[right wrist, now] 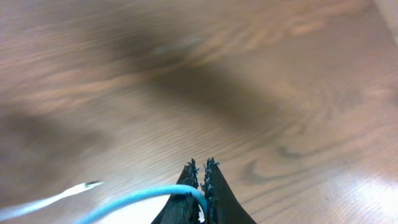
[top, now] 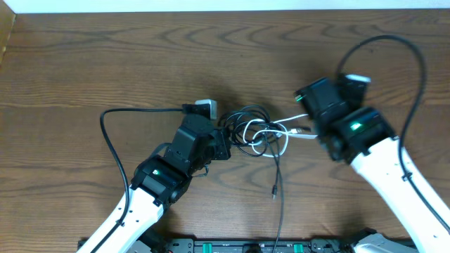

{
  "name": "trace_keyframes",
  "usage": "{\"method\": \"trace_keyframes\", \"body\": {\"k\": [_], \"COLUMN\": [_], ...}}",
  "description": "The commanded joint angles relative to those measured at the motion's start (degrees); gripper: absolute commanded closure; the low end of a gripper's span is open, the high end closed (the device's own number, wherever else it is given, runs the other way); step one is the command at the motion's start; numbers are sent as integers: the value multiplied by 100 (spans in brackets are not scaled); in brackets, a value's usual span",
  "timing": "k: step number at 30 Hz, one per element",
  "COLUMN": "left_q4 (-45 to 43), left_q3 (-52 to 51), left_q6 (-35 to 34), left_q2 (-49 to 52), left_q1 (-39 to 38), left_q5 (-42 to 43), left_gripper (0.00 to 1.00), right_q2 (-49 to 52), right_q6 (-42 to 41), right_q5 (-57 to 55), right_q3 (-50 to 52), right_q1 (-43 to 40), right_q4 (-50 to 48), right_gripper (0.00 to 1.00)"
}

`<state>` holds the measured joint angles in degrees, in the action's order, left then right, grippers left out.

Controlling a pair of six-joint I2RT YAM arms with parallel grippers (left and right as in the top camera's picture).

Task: Untangle cables
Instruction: 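Pull the white cable rightward out of the bundle with the right gripper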

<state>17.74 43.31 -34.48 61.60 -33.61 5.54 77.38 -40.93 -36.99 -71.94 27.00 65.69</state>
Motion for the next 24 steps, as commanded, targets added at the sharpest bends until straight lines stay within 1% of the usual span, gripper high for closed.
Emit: {"method": "trace_keyframes", "body": {"k": [1, 6, 13, 17, 21, 24], "left_q4": [297, 752, 944, 1029, 1176, 1158], "left_q3": [42, 42, 42, 42, 42, 42], "left_q6": [37, 33, 24, -205, -544, -553], "left_q2": [-92, -92, -90, -90, -90, -90], "left_q1": [42, 42, 42, 42, 42, 42], "left_q5": [-1152, -2194, -3027, -3609, -4284, -4398], "left_gripper": [92, 92, 92, 93, 93, 92], "right_q2": [-111, -111, -111, -116, -164, -262], "right_q6": [-195, -192, -188, -186, -186, -177], "right_q5": [-468, -68, 426, 614, 634, 737], "right_q3": [-81, -81, -81, -81, -81, -81], "right_q1": [-800, -1803, -2793, -3134, -3276, -3276], "right_q4": [52, -39, -50, -44, -33, -50], "right_gripper": [99, 99, 99, 99, 99, 99]}}
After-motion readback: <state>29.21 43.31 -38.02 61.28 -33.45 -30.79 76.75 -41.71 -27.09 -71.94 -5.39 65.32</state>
